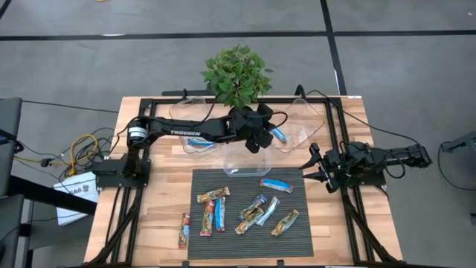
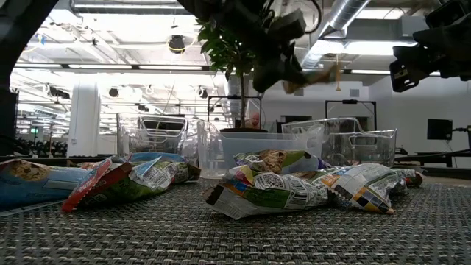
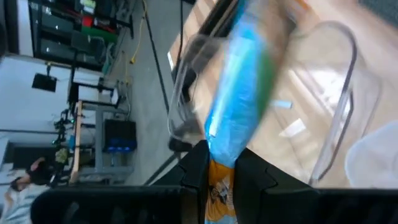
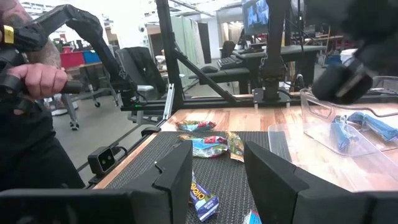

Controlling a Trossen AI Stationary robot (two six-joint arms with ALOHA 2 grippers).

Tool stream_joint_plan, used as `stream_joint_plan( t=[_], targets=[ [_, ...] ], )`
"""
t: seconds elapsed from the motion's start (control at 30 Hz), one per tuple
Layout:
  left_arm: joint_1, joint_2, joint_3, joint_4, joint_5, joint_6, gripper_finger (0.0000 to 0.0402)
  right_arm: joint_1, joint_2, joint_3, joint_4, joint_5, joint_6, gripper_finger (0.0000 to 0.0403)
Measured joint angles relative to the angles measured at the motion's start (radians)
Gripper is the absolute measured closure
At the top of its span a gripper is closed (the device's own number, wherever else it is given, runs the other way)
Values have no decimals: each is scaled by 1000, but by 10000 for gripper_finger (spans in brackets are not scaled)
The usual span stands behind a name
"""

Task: Pick and place Granola Bars by type
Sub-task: Put the yellow granola bar into the right transparent bin

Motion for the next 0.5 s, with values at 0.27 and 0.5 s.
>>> stream_joint_plan(
  t=[0.27, 0.5],
  targets=[
    [0, 52, 0, 58, -47, 1, 361, 0, 0, 0, 0, 0, 0, 266],
    [0, 80, 1, 83, -36, -6, 360, 0, 0, 0, -2, 0, 0, 265]
  ],
)
